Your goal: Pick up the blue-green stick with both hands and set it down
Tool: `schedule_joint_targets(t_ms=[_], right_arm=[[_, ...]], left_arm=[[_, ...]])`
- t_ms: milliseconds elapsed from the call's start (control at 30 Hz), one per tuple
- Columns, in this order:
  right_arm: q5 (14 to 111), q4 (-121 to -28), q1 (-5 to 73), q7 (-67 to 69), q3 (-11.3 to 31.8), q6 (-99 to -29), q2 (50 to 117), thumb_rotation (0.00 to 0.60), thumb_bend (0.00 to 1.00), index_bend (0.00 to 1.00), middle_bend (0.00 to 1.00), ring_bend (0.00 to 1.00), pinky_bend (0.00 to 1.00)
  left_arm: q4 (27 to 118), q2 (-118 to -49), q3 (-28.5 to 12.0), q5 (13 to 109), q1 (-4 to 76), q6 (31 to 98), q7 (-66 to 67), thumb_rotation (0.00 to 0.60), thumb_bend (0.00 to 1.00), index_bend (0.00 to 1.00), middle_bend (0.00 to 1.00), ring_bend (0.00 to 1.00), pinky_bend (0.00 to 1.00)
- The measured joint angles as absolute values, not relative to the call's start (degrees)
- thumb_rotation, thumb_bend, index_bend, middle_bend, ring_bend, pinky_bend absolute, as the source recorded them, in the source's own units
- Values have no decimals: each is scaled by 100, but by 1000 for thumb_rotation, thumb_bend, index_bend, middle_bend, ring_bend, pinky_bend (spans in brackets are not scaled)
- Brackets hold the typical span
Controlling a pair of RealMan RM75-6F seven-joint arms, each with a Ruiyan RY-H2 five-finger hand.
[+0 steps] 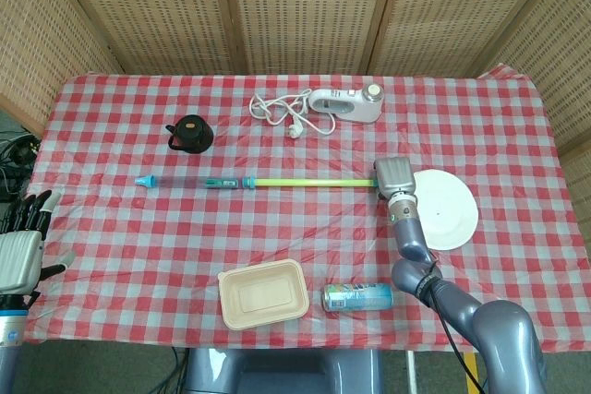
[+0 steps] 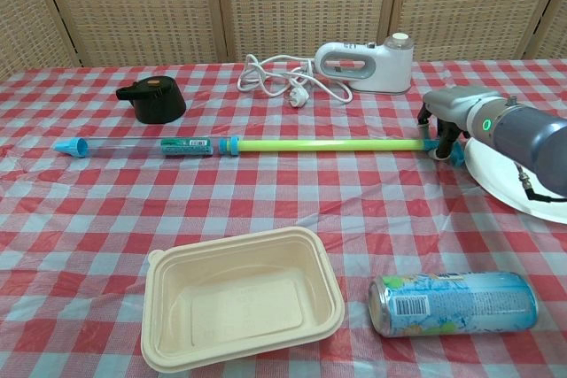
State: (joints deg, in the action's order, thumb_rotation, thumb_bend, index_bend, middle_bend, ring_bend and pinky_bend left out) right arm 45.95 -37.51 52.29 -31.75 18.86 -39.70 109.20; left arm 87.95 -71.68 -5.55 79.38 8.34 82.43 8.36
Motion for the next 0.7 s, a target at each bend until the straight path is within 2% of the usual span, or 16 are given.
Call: schedule_joint_targets(t_ms=[400,700], right_arm=[[4760,-3788,5224,-2951,1886,-3991,10962,600,516,721,1000,1000,558],[4818,-4705,5155,-3001,1974,-4364,10526,600,518,771,1000,1000,558]], left_arm=[[8800,-7163,-540,7935,848,8205,815,600,209,0,0,0,0],[8904,-7112,-531,7995,827,8277,789,600,210,0,0,0,0]])
